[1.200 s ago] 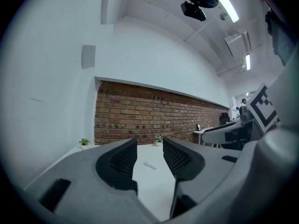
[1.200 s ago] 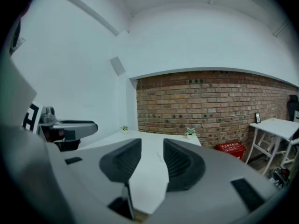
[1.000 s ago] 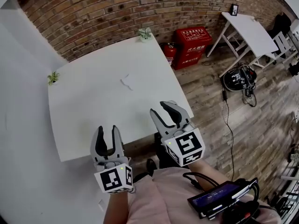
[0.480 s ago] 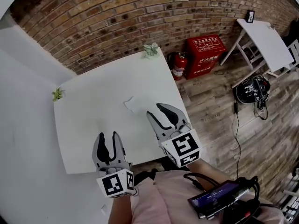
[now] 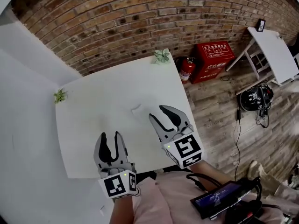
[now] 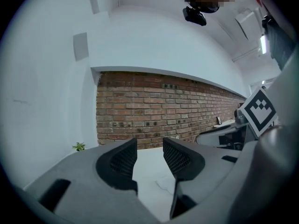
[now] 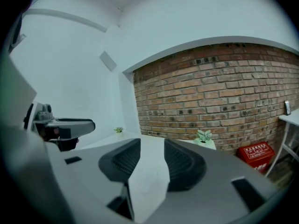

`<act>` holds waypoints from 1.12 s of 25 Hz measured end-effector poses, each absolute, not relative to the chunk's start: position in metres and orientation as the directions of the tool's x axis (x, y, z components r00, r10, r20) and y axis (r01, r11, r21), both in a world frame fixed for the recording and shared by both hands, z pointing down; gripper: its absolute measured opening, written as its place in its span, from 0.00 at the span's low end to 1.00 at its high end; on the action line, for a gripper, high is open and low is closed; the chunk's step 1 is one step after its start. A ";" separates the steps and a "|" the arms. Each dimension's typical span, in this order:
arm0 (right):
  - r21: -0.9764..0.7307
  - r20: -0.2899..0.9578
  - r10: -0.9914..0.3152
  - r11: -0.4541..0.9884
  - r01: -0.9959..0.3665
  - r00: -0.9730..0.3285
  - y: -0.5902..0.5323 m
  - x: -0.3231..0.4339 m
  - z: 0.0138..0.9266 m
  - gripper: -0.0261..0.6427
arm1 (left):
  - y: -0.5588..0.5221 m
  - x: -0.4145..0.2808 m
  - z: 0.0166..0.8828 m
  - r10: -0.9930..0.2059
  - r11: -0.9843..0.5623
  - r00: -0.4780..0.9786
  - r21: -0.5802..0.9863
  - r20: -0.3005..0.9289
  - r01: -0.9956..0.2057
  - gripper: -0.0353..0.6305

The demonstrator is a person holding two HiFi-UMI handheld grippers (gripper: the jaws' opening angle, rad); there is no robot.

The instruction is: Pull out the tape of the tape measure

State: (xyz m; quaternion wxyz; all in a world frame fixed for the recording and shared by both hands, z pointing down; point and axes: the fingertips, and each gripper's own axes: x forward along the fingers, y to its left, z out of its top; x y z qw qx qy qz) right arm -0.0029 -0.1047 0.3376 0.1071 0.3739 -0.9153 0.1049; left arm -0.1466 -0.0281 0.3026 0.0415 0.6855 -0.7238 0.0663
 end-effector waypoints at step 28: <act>-0.134 0.713 -0.520 0.558 -0.819 -0.471 -0.105 -0.074 0.546 0.33 | -0.057 -0.207 0.451 -0.909 -0.063 0.123 0.160 0.398 -0.985 0.33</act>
